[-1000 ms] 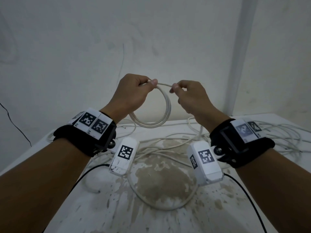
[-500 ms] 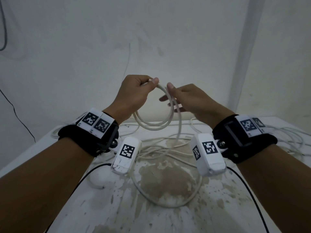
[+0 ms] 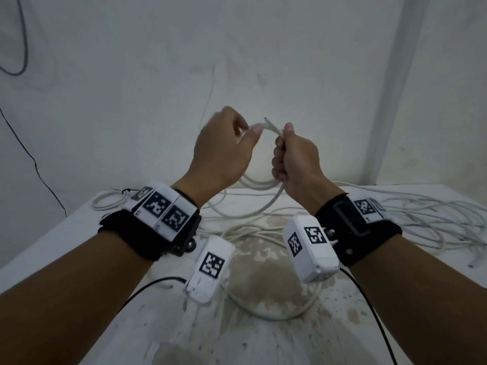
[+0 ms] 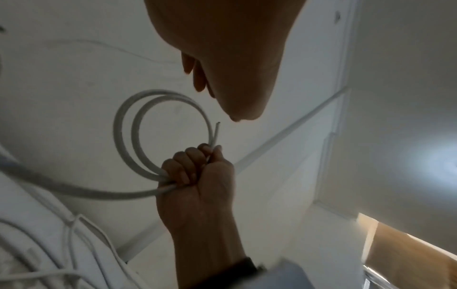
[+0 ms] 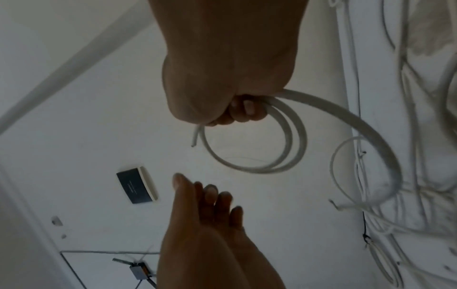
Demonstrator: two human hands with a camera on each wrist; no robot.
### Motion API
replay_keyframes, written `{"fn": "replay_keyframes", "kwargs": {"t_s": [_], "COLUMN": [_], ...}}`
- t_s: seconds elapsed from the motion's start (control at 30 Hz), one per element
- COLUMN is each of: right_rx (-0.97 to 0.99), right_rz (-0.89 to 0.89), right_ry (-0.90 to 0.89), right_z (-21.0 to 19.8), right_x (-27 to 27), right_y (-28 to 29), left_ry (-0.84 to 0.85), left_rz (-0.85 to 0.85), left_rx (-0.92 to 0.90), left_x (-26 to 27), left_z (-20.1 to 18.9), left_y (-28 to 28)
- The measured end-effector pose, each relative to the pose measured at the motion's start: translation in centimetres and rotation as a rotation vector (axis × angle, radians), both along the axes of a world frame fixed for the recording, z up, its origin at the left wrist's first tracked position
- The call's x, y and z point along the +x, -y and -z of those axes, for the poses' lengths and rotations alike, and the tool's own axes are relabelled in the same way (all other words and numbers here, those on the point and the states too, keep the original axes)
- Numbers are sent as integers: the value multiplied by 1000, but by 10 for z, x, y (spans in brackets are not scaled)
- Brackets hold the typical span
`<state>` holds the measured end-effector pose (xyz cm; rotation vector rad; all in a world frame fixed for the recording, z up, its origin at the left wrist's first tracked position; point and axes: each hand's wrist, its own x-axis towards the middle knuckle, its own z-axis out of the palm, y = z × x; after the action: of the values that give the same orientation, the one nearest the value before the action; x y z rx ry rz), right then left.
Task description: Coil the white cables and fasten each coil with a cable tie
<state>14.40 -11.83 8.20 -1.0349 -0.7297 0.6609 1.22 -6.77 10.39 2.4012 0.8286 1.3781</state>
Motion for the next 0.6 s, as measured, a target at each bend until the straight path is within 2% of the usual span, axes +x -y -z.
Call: {"fn": "replay_keyframes", "kwargs": {"t_s": [0.07, 0.13, 0.2, 0.23, 0.3, 0.4, 0.5, 0.6], "right_rx": [92, 170, 235, 260, 290, 289, 278, 272], "right_rz": [42, 60, 38, 16, -25, -60, -88, -126], "right_ry": [-77, -175, -277, -322, -391, -433, -454, -476], "right_z": [-2, -5, -8, -9, -9, -6, -1, 3], "right_x": [3, 5, 6, 5, 3, -4, -11, -15], "right_y": [0, 0, 0, 0, 1, 2, 1, 1], "left_ry": [-142, -348, -363, -265, 53, 397, 548, 627], "left_rz": [93, 199, 246, 243, 211, 186, 165, 140], "left_rx": [-108, -423, -740, -844, -954, -940, -874, -830], "left_x": [-3, -5, -5, -4, -2, 3, 5, 7], "left_z": [1, 9, 19, 24, 27, 23, 16, 15], "left_y": [17, 32, 35, 33, 27, 12, 7, 11]}}
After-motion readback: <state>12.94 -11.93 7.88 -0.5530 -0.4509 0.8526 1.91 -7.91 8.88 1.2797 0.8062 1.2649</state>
